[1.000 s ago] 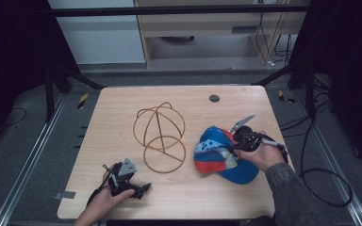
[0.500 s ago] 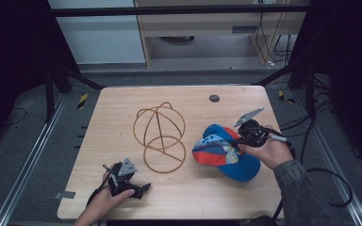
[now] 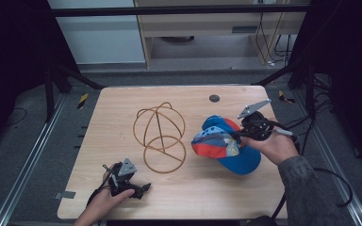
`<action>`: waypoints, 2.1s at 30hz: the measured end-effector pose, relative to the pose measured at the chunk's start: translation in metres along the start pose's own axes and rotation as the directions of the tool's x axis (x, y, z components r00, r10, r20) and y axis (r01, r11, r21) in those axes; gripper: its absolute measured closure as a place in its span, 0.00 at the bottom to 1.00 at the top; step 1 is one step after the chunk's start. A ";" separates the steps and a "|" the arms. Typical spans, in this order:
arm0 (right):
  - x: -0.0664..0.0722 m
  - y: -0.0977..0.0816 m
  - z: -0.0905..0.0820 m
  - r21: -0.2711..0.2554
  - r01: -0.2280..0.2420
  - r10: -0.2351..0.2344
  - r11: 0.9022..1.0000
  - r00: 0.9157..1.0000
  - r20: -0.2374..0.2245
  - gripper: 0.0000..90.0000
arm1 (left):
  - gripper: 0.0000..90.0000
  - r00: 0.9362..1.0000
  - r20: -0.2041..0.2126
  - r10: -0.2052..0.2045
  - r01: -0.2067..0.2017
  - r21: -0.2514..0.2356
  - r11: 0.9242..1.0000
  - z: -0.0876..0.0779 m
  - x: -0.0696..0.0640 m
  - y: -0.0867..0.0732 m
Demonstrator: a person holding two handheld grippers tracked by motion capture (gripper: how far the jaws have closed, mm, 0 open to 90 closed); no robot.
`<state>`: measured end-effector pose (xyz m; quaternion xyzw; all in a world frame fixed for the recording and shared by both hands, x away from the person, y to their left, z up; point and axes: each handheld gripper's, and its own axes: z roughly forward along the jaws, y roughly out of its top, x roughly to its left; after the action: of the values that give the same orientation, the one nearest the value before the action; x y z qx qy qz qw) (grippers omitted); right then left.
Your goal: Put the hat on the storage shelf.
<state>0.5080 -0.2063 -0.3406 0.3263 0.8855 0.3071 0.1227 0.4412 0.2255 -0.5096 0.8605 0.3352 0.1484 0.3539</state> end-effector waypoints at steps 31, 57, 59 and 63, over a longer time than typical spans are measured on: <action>0.014 0.031 -0.032 -0.082 0.052 -0.052 0.995 0.999 0.009 1.00 | 0.00 1.000 -0.001 -0.001 0.001 -0.004 1.000 0.000 0.000 0.000; 0.025 0.063 -0.067 -0.141 0.110 -0.106 0.984 0.994 0.038 1.00 | 0.00 1.000 -0.001 -0.001 0.001 -0.003 1.000 0.000 0.000 0.000; 0.026 0.067 -0.070 -0.146 0.112 -0.107 0.983 0.993 0.043 1.00 | 0.00 1.000 0.000 -0.001 0.001 -0.001 1.000 0.000 0.000 0.000; 0.028 0.074 -0.076 -0.162 0.121 -0.114 0.979 0.992 0.047 1.00 | 0.00 1.000 0.000 -0.001 0.001 -0.001 1.000 0.000 0.000 0.000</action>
<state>0.4922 -0.1789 -0.2353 0.2679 0.8723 0.3654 0.1837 0.4413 0.2254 -0.5095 0.8602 0.3355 0.1485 0.3541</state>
